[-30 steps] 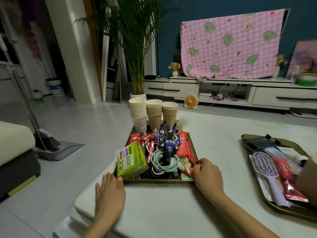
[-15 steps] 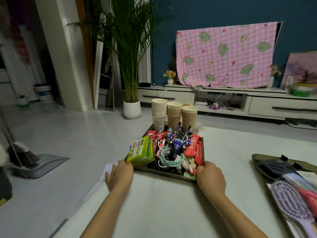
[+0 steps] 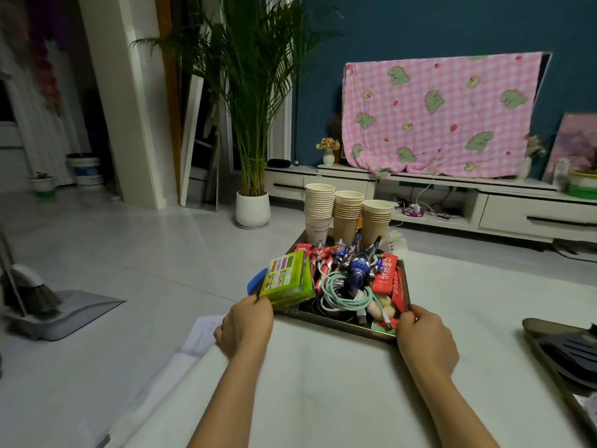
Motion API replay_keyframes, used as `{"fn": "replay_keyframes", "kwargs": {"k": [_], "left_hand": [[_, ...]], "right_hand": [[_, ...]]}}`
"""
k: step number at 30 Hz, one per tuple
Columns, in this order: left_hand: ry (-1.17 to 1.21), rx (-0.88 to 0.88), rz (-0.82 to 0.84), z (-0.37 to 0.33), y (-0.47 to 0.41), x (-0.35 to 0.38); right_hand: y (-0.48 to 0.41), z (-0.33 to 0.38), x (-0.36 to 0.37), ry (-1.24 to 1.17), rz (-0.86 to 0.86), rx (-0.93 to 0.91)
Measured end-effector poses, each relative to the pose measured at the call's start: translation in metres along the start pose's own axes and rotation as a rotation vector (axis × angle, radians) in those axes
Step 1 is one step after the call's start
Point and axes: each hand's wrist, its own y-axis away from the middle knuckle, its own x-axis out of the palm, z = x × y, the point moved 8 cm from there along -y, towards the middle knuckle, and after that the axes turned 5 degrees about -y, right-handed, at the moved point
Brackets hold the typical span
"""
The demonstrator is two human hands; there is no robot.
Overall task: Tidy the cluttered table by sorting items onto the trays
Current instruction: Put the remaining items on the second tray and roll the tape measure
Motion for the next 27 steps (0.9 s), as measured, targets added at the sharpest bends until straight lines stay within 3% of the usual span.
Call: {"fn": "replay_keyframes", "kwargs": {"k": [8,17,22,27], "left_hand": [[0.224,-0.094,0.064,0.009,-0.025,0.006],[0.811,-0.082,0.322,0.003,-0.040,0.006],[0.795,-0.055,0.336,0.003,-0.038,0.006],[0.651,0.003,0.234,0.004,-0.042,0.010]], "right_hand": [[-0.006,0.007,0.017,0.140,0.162,-0.126],[-0.001,0.018,0.027,0.212,0.273,-0.244],[-0.002,0.021,0.028,0.181,0.273,-0.258],[-0.005,0.021,0.030,0.156,0.248,-0.251]]}}
